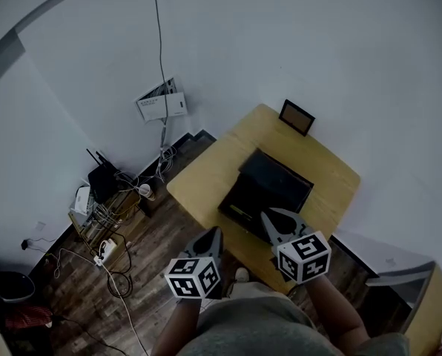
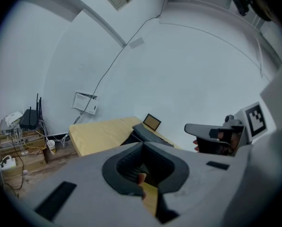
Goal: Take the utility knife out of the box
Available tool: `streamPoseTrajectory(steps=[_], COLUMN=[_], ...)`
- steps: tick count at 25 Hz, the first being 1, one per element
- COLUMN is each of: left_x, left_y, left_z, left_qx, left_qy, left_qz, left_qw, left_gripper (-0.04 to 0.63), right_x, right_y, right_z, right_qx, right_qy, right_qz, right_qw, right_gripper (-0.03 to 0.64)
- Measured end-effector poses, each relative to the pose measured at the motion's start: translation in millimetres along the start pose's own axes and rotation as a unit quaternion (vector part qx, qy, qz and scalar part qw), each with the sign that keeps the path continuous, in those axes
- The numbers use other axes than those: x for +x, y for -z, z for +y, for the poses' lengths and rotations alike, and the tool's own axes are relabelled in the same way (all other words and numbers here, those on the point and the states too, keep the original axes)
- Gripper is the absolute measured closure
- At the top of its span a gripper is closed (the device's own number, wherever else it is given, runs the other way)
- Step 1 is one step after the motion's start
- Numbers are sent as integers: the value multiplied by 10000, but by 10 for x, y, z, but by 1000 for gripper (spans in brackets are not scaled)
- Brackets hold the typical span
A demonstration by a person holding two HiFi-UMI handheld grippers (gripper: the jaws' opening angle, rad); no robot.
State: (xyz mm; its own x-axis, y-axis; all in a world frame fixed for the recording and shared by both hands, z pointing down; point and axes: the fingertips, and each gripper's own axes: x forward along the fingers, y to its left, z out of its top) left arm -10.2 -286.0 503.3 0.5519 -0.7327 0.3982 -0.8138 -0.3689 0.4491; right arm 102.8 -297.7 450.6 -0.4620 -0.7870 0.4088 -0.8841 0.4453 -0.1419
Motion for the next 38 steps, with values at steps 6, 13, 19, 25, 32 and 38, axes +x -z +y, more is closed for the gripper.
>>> streamPoseTrajectory(steps=[6,13,19,25,32,38], left_x=[254,410,444,450,457,475], left_y=[85,237,294,308,338,372], left_z=[0,50,138,243,352,416], left_qx=[-142,-287,-357,-409,-507,-566], left_qy=[-43,-229,-375,-481,-591,-668], left_qz=[103,250,276,287,314,355], left_qw=[9998,9990,9983,9976,9965,9955], left_gripper=[592,591,591,591,591,591], right_x=[375,787,1066,1278,1404,1480], right_y=[219,590,979,1388,1728,1851], right_z=[-152,-293,-360,-354,-323,-298], right_qx=[-309,-648,-937,-1145,-1354,-1707], right_qy=[-374,-769,-1018,-1407,-1777,-1908], right_qz=[514,1191,1816,2546,3220,3411], right_qw=[9975,9878,9736,9499,9200,9045], right_gripper=[615,615,615,558,510,499])
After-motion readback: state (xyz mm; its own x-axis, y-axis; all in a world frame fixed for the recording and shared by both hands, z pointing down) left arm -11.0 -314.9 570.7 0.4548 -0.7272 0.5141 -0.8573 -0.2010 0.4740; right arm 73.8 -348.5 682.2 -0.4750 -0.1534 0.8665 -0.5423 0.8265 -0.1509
